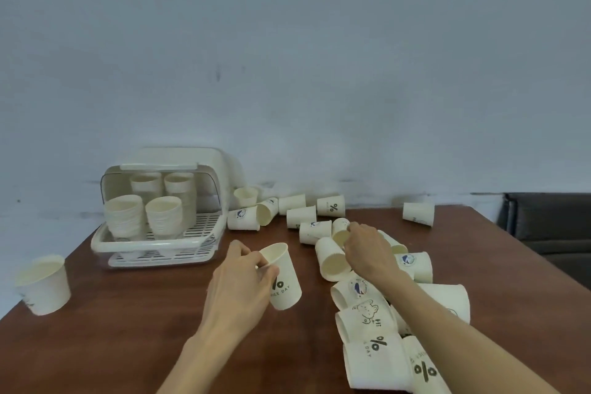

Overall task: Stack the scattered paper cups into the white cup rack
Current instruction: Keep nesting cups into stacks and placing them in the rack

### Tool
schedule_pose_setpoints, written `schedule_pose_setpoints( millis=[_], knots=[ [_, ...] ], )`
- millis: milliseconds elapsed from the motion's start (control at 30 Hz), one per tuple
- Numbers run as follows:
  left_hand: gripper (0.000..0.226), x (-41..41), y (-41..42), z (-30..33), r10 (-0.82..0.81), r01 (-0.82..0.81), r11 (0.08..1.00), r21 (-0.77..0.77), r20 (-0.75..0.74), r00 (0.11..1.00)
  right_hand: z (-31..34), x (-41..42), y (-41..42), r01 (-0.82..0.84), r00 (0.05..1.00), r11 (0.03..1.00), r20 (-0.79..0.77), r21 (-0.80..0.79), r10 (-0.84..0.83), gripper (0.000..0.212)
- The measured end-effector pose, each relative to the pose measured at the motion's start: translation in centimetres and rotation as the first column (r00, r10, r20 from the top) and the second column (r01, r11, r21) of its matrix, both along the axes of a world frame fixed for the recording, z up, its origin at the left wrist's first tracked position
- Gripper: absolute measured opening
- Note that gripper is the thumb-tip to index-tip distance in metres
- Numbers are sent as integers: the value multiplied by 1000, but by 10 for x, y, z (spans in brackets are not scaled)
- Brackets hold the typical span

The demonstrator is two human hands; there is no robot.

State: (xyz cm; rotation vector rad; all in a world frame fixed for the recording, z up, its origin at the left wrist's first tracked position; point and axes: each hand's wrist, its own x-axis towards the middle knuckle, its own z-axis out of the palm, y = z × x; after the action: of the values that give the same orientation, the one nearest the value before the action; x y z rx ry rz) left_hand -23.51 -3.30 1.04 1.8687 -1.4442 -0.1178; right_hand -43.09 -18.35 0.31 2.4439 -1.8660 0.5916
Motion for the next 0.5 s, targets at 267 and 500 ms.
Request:
schedule_pose_setpoints(
  millis=[267,500],
  knots=[
    [20,-37,-57,5,-62,62,998,-30,17,998,-3,-52,-40,115,993,993,19,-19,-114,25],
    [24,-75,-102,10,-114,116,992,-54,41,993,-7,-99,-70,201,978,979,54,24,-202,13]
  ],
)
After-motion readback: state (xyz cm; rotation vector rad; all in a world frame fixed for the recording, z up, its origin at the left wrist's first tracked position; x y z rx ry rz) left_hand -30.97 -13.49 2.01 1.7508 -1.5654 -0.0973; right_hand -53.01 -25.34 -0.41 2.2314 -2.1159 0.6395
